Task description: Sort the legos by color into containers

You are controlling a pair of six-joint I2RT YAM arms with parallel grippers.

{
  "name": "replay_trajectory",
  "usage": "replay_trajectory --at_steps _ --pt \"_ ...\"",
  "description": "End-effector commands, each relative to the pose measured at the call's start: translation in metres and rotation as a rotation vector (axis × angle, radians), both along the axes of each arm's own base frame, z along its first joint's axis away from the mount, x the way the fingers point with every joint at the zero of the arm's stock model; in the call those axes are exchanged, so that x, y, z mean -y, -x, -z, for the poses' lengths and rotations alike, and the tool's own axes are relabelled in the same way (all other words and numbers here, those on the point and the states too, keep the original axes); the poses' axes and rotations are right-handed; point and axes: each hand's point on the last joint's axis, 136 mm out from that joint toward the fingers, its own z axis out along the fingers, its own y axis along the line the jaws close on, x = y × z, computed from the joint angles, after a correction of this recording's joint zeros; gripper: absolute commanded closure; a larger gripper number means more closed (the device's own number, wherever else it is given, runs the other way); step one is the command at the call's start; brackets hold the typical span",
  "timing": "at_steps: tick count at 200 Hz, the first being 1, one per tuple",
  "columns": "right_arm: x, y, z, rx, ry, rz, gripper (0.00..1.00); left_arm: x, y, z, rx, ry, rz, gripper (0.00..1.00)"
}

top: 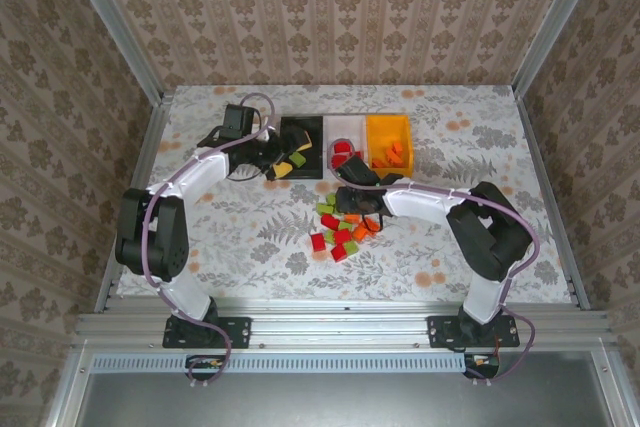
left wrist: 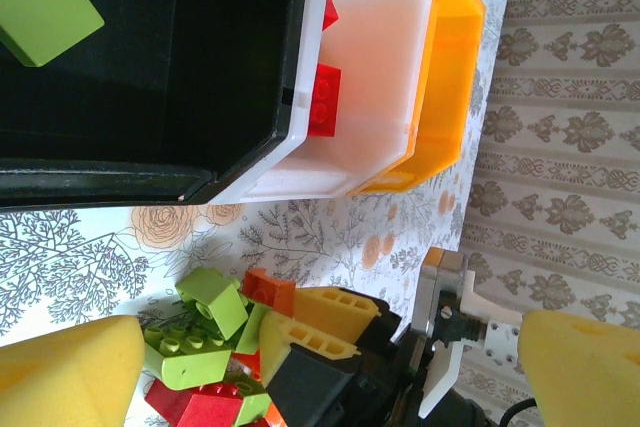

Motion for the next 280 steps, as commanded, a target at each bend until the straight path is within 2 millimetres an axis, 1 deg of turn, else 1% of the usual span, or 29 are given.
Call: replay_trajectory --at_steps 1,13,40,57,71,90,119,157,180,200,215,229,243,254,264,271,280 --pt "0.013 0.010 0.008 -0.039 0.018 0.008 0.62 0.001 0.000 -0.012 0.037 0.009 0.015 0.02" --pt "0.014 0.010 0.004 -0.037 0.024 -0.007 0.59 0.000 0.000 -0.011 0.036 0.007 0.012 0.02" --pt "0.012 0.013 -0.008 -0.024 0.004 -0.067 0.46 0.000 -0.001 -0.010 0.034 0.004 0.014 0.02" --pt "0.011 0.018 -0.011 -0.033 0.008 -0.106 0.44 0.000 -0.001 -0.007 0.029 0.002 0.014 0.02" --pt "0.013 0.023 -0.006 -0.052 0.027 -0.124 0.46 0.001 -0.001 -0.006 0.024 0.003 0.015 0.02" --pt "0.016 0.030 0.006 -0.081 0.041 -0.142 0.48 0.001 -0.002 -0.004 0.021 0.000 0.015 0.02" --pt "0.015 0.034 0.019 -0.112 0.049 -0.162 0.52 0.000 -0.002 -0.004 0.022 -0.004 0.015 0.02" --pt "0.025 0.029 0.020 -0.093 0.103 -0.156 0.59 0.000 -0.002 -0.003 0.023 -0.007 0.015 0.02" --pt "0.033 0.020 0.019 -0.066 0.137 -0.141 0.66 0.000 -0.002 -0.002 0.019 -0.006 0.015 0.02" --pt "0.037 0.007 0.006 -0.026 0.130 -0.105 0.68 0.000 -0.002 -0.004 0.022 -0.004 0.015 0.02" --pt "0.034 -0.005 -0.005 -0.016 0.106 -0.086 0.69 0.000 -0.002 -0.005 0.027 -0.004 0.016 0.02" --pt "0.031 -0.013 -0.020 0.012 0.098 -0.081 0.70 0.001 -0.002 -0.005 0.025 -0.003 0.018 0.02" --pt "0.032 -0.017 -0.035 0.042 0.101 -0.081 0.70 0.001 -0.001 -0.004 0.022 -0.001 0.020 0.02" --pt "0.036 -0.021 -0.049 0.071 0.099 -0.073 0.70 0.002 -0.001 -0.005 0.023 0.001 0.023 0.02" --pt "0.046 -0.027 -0.064 0.101 0.099 -0.051 0.70 0.005 0.001 -0.004 0.020 0.003 0.031 0.02" --pt "0.054 -0.034 -0.074 0.120 0.093 -0.032 0.70 0.009 0.003 -0.003 0.016 0.007 0.043 0.01" --pt "0.065 -0.046 -0.085 0.141 0.087 0.002 0.70 0.021 0.009 -0.001 0.008 0.016 0.076 0.01"
